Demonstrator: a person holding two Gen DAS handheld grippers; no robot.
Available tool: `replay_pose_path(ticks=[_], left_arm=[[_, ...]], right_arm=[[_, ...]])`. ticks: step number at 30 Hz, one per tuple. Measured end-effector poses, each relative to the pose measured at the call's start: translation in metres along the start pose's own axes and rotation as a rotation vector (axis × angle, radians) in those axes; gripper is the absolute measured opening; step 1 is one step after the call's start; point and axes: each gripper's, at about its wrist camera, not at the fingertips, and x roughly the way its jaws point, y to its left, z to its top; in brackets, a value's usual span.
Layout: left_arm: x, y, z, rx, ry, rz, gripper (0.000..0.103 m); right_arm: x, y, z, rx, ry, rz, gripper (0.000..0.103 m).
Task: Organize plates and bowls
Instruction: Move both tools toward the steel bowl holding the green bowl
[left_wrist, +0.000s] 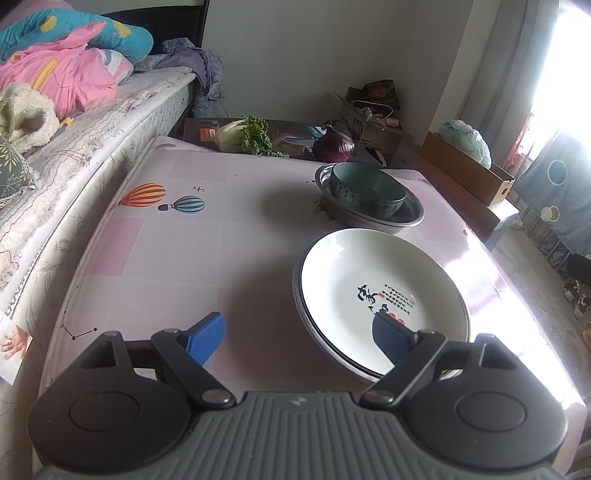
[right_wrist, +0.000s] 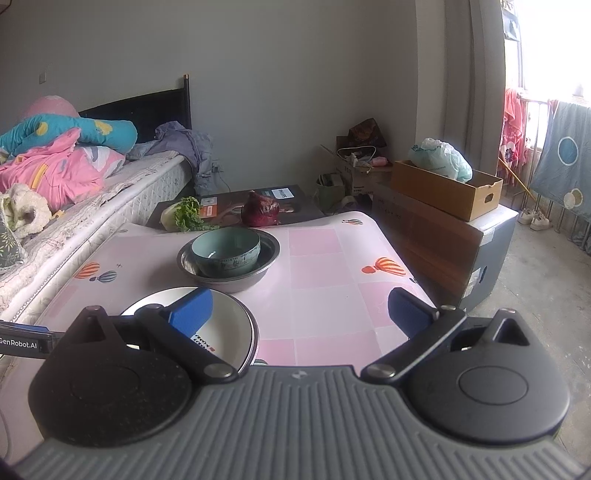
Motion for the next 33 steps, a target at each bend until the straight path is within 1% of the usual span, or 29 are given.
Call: replay_pose_path(ticks=[7, 16, 23, 28, 33], left_arm=[[0.0, 0.001, 0.006, 0.001, -0.012, 0.013, 0.089], [0.004, -0.003, 0.013, 0.014, -0.019, 0.025, 0.089], [0.009, -0.005, 0.032, 0.04, -0.049, 0.049, 0.089], [0.016, 0.002, 0.053, 0.038, -0.071, 0.061, 0.089], [0.034, 0.007, 0.079, 0.032, -0.065, 0.061, 0.089]], right_arm=[[0.005, -0.009, 0.001, 0.049, -0.009, 0.028, 0.102], [0.015, -0.013, 0.002, 0.053, -0.013, 0.049, 0.102], [0.031, -0.018, 0.011, 0.066, -0.019, 0.106, 0.102], [0.057, -0.024, 0.022, 0.119, 0.017, 0.15, 0.102], [0.091, -0.032, 0.03, 0.198, 0.079, 0.211, 0.102]])
